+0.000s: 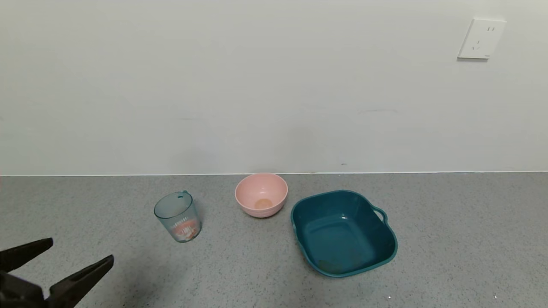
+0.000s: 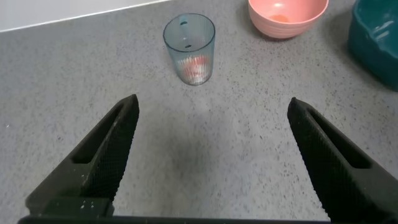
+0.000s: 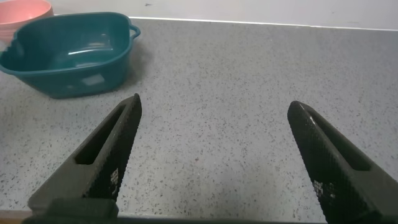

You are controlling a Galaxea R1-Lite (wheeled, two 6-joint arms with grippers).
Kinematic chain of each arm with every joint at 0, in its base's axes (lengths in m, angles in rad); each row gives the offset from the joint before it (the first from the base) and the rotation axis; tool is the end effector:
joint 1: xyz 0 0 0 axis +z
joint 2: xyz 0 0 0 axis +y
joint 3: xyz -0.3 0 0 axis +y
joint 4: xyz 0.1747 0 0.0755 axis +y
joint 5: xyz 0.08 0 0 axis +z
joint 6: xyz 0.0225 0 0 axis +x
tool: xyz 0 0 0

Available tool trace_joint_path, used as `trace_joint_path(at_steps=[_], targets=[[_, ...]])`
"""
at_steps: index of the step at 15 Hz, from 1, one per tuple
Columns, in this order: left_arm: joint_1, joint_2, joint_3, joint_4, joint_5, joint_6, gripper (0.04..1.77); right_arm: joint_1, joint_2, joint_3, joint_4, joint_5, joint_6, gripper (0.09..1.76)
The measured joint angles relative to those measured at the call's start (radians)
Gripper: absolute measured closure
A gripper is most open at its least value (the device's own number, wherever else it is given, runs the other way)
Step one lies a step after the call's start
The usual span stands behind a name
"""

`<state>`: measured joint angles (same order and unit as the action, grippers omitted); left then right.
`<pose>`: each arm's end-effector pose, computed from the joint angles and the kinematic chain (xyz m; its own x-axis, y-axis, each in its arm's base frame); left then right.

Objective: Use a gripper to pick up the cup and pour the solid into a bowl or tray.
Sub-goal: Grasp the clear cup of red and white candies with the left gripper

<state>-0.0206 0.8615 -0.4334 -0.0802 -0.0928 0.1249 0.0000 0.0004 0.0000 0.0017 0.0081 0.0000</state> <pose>0.0911 -0.0040 0.1889 0.9339 -0.1119 -0.3395 0.1492 0.9851 0.0858 -0.0228 0.0002 0.0753 1.0000 0.0081 -0.0021 -0.0081 1.0000 0.0000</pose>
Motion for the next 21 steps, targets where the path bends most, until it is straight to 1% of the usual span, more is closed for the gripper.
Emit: trace_joint_path(at_steps=[5, 6, 8, 11, 14, 16, 21], targets=[[-0.031, 0.307, -0.007, -0.199, 0.005, 0.0, 0.09, 0.0, 0.0, 0.0, 0.0, 0.0, 0.0, 0.14], [-0.033, 0.358, -0.009, -0.231, 0.013, 0.0, 0.09, 0.0, 0.0, 0.0, 0.0, 0.0, 0.0, 0.14], [-0.037, 0.45, -0.016, -0.291, 0.055, 0.0, 0.09, 0.0, 0.0, 0.0, 0.0, 0.0, 0.0, 0.14], [-0.037, 0.553, -0.019, -0.39, 0.086, -0.007, 0.09, 0.0, 0.0, 0.0, 0.0, 0.0, 0.0, 0.14], [-0.044, 0.65, -0.016, -0.484, 0.099, -0.009, 0.09, 0.0, 0.0, 0.0, 0.0, 0.0, 0.0, 0.14], [-0.048, 0.714, -0.02, -0.531, 0.125, -0.008, 0.09, 0.0, 0.0, 0.0, 0.0, 0.0, 0.0, 0.14], [-0.05, 0.834, -0.025, -0.633, 0.153, -0.013, 0.09, 0.0, 0.0, 0.0, 0.0, 0.0, 0.0, 0.14]])
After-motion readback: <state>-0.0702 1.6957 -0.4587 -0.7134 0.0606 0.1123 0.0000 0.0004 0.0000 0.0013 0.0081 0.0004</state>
